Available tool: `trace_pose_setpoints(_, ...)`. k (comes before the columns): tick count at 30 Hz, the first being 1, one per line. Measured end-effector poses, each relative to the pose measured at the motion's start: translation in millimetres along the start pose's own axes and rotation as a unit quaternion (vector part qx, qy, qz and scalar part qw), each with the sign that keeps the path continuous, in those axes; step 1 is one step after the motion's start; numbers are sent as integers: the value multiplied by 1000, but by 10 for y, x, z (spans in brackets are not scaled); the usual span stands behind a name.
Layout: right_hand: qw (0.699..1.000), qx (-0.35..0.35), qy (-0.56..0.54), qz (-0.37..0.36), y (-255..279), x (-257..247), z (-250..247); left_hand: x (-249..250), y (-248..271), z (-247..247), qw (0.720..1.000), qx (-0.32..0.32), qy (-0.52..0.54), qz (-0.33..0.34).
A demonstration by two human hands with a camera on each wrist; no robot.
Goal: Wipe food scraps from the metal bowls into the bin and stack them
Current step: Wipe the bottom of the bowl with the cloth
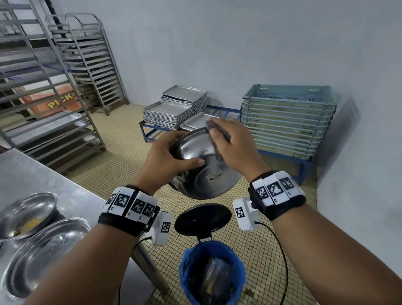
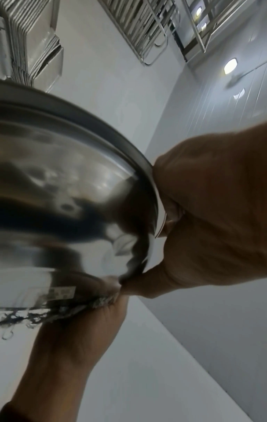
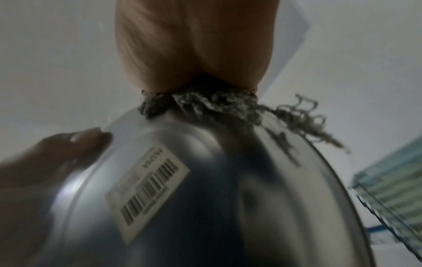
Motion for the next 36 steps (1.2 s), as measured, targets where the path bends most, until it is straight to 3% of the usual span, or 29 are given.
trace_pose_setpoints(3, 997, 17, -55, 44, 20, 146, -63, -6, 15, -44, 999, 10, 41, -2)
trace_pose_setpoints(6, 971, 53, -178, 150, 216, 477, -72, -95, 26, -174, 995, 35, 96, -14)
trace_pose_setpoints(8, 961, 60, -205, 174, 289, 580, -32, -148, 24, -192, 994, 31, 102, -24)
trace_pose_setpoints(11, 973, 53, -174, 145, 238, 509, -64, -141, -6, -149, 999, 8, 27, -22)
trace_pose_setpoints(15, 996, 2, -76, 42, 66, 166, -106, -38, -62, -13, 995, -33, -92, -10)
trace_pose_setpoints(19, 999, -22, -2, -33, -9, -36, -27, 65, -63, 82, 995, -43, -94, 7)
trace_pose_setpoints(21, 1000, -12, -18, -14, 31, 40, -28, 31, -60, 60, 997, -33, -71, 6)
trace_pose_setpoints(27, 983, 35, -119, 132, 276, 440, -42, -144, -47, -79, 999, 14, 32, -17)
trace_pose_setpoints(33, 1000, -3, -16, 9, 110, 115, 27, -180, -63, 29, 999, -18, 34, -19)
trace_pose_setpoints(36, 995, 12, -81, 55, 145, 270, -3, -174, -47, -31, 997, -3, 80, -5)
Point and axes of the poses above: each hand's wrist, its own y-axis away from the middle knuckle, its own z-axis out of the palm, x = y × z, the point moved 8 cm from there along -y, towards the middle knuckle, and after that the axes turned 9 degrees about -z, right-handed, at the moved point
